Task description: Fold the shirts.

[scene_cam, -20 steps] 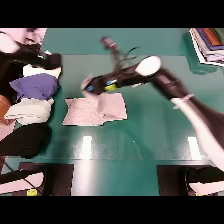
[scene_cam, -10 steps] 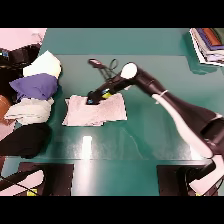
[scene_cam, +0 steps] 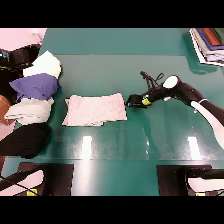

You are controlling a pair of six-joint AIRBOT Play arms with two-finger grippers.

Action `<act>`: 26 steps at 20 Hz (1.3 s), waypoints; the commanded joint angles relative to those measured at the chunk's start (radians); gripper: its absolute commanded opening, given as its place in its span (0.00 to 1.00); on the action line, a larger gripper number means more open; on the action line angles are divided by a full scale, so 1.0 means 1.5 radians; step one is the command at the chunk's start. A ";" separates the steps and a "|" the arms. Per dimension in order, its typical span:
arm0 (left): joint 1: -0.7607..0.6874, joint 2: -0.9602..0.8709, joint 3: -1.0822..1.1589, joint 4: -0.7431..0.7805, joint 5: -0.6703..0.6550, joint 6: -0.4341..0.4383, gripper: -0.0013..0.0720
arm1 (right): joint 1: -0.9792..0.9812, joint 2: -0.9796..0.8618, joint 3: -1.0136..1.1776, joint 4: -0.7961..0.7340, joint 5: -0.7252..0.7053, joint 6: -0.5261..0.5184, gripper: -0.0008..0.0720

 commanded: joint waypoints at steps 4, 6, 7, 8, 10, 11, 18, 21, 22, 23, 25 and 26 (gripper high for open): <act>0.000 -0.002 -0.001 -0.017 0.006 0.000 0.04 | 0.022 -0.109 -0.012 0.234 -0.023 -0.114 0.85; 0.000 -0.002 -0.001 -0.017 0.004 0.000 0.04 | 0.051 -0.143 0.041 0.231 -0.022 -0.114 0.78; 0.000 -0.002 -0.001 -0.020 0.000 0.000 0.04 | 0.064 -0.159 0.070 0.231 -0.022 -0.114 0.67; 0.000 -0.002 -0.001 -0.025 -0.002 0.000 0.04 | 0.073 -0.172 0.096 0.229 -0.020 -0.115 0.54; 0.000 -0.002 -0.001 -0.035 -0.005 0.000 0.04 | 0.083 -0.192 0.143 0.224 -0.003 -0.125 0.16; -0.003 -0.002 -0.001 -0.036 -0.007 0.000 0.04 | 0.083 -0.192 0.158 0.224 0.006 -0.142 0.03; -0.140 -0.002 -0.001 -0.028 0.022 -0.001 0.04 | -0.072 -0.005 0.071 0.096 -0.043 -0.099 0.03; -0.204 -0.002 -0.001 -0.028 0.051 -0.001 0.04 | -0.248 0.124 -0.014 0.068 -0.056 -0.090 0.03; -0.218 -0.002 -0.001 -0.028 0.060 -0.001 0.04 | -0.311 0.161 -0.037 0.054 -0.058 -0.089 0.03; -0.229 -0.002 -0.001 -0.029 0.069 -0.003 0.04 | -0.380 0.195 -0.057 0.036 -0.058 -0.088 0.03; -0.245 -0.002 -0.001 -0.029 0.081 -0.008 0.04 | -0.511 0.247 -0.087 0.003 -0.055 -0.078 0.03; -0.250 -0.002 -0.001 -0.029 0.083 -0.009 0.04 | -0.571 0.271 -0.105 -0.006 -0.060 -0.073 0.03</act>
